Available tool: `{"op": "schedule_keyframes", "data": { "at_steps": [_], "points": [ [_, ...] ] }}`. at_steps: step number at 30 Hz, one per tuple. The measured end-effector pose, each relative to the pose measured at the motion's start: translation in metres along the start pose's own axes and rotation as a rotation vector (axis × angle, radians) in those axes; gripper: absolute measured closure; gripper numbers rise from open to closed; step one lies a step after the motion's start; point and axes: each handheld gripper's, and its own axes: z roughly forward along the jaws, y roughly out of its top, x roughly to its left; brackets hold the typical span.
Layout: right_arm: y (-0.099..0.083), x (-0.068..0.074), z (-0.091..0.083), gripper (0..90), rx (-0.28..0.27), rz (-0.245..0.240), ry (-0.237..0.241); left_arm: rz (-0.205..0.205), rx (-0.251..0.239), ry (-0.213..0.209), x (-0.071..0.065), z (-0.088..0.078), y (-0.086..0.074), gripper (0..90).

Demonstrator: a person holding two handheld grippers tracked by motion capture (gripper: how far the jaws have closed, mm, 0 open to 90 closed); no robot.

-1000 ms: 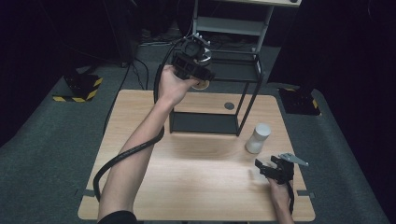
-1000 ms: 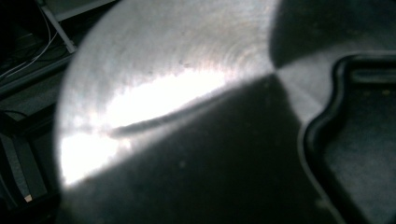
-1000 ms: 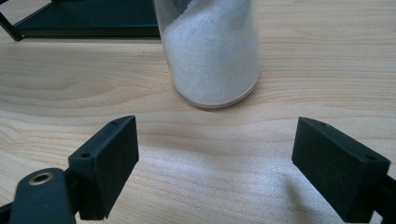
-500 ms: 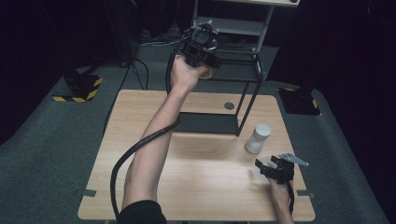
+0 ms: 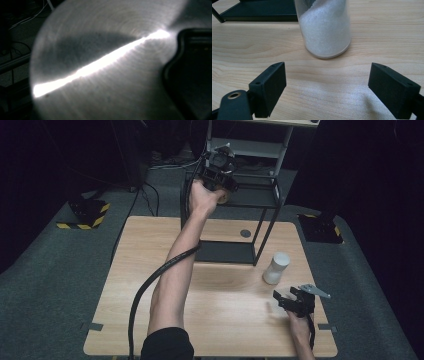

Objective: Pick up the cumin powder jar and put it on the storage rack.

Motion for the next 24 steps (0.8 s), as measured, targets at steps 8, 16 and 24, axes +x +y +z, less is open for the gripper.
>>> {"op": "schedule_keyframes", "data": {
  "at_steps": [8,16,24],
  "points": [
    [0.000,-0.001,0.000,13.9,0.002,0.003,0.002,-0.007,-0.021,-0.029,0.007,0.006,-0.001,31.2],
    [0.001,0.003,0.000,13.9,0.003,-0.014,-0.007,-0.013,-0.028,-0.044,0.011,0.006,-0.004,30.8],
    [0.000,0.004,0.000,14.0,0.001,-0.019,-0.008,-0.016,-0.034,-0.054,0.014,0.008,-0.011,18.6]
  ]
}}
